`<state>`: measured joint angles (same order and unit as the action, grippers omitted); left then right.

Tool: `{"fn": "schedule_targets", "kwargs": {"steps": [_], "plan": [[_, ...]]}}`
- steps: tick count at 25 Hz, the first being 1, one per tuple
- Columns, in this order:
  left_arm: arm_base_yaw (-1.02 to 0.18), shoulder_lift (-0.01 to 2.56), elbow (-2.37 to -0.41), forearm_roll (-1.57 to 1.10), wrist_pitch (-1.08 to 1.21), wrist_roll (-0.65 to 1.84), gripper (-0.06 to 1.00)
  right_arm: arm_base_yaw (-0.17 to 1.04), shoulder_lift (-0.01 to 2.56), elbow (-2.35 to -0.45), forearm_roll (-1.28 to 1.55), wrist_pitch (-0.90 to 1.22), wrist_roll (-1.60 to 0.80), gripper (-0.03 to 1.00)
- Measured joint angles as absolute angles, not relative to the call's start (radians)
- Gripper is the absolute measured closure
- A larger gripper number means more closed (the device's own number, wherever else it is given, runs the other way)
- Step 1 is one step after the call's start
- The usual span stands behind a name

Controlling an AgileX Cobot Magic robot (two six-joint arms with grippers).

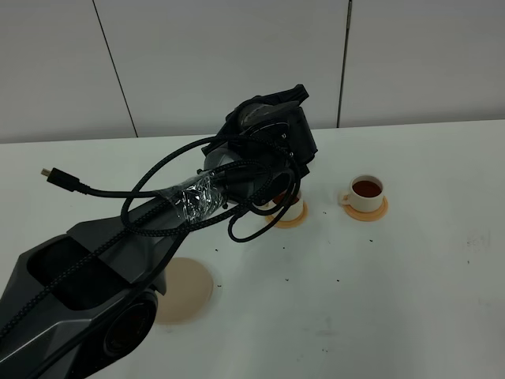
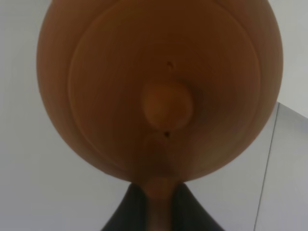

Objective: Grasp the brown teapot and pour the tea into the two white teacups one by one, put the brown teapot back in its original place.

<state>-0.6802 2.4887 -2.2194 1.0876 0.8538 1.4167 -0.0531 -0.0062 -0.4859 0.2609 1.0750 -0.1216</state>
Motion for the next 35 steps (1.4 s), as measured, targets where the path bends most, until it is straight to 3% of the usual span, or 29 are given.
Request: {"fn": "schedule_targets", "kwargs": {"steps": [35], "plan": [[-0.69,2.489,-2.219,1.09,0.847,1.459,0.77,-0.053,-0.006,-0.486,0.261,1.075,-0.121,0.73]]}}
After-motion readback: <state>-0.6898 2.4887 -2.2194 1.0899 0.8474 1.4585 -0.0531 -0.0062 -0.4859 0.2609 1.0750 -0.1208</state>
